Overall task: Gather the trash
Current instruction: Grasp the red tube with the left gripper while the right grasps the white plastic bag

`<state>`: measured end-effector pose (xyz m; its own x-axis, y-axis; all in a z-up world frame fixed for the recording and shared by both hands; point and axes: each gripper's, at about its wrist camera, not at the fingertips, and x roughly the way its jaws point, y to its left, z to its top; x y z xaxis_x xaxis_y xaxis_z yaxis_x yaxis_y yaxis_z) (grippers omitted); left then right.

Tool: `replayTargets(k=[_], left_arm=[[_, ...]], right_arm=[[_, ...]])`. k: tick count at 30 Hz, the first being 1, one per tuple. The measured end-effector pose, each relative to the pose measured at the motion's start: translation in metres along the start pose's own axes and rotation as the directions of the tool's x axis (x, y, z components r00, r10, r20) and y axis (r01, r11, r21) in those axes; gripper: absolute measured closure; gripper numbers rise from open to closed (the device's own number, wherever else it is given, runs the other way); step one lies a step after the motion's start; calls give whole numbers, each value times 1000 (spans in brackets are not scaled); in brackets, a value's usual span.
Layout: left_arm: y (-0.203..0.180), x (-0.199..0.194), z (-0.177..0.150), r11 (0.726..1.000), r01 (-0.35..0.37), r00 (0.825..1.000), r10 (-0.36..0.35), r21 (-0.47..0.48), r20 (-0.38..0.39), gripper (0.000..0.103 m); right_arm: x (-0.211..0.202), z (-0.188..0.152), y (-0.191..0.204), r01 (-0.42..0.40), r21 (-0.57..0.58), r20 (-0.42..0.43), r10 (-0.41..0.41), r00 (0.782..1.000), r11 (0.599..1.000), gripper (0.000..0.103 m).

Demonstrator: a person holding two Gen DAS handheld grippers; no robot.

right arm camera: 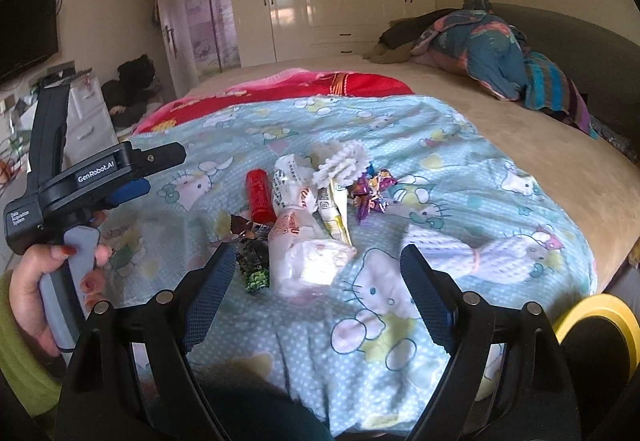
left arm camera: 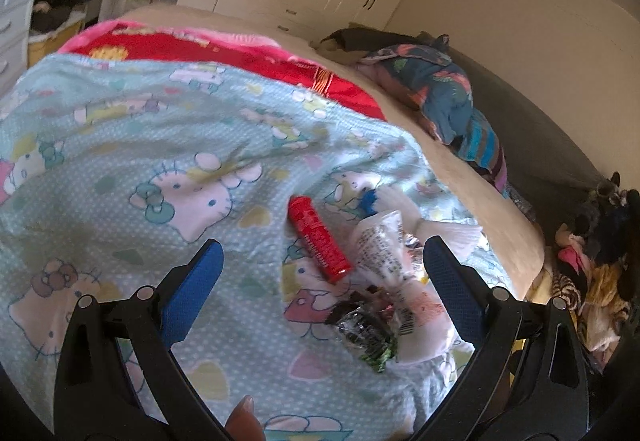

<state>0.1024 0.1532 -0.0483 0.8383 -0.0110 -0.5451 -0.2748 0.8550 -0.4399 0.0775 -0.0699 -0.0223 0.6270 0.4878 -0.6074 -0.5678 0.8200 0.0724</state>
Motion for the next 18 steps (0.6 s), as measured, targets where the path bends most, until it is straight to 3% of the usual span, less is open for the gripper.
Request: replayTargets(k=[4, 11, 18], left_arm=[[6, 10, -3, 1000, -2, 1000, 2, -9, -28, 14], [8, 43, -6, 999, 27, 991, -32, -40, -132, 48], [8, 82, -6, 994, 62, 970, -81, -91, -229, 65]], right_arm=[[18, 2, 0, 4, -20, -31, -4, 1000, 1000, 21], [49, 7, 2, -23, -51, -105, 18, 994, 998, 21], [70, 2, 6, -55, -74, -170, 41, 985, 996, 22]])
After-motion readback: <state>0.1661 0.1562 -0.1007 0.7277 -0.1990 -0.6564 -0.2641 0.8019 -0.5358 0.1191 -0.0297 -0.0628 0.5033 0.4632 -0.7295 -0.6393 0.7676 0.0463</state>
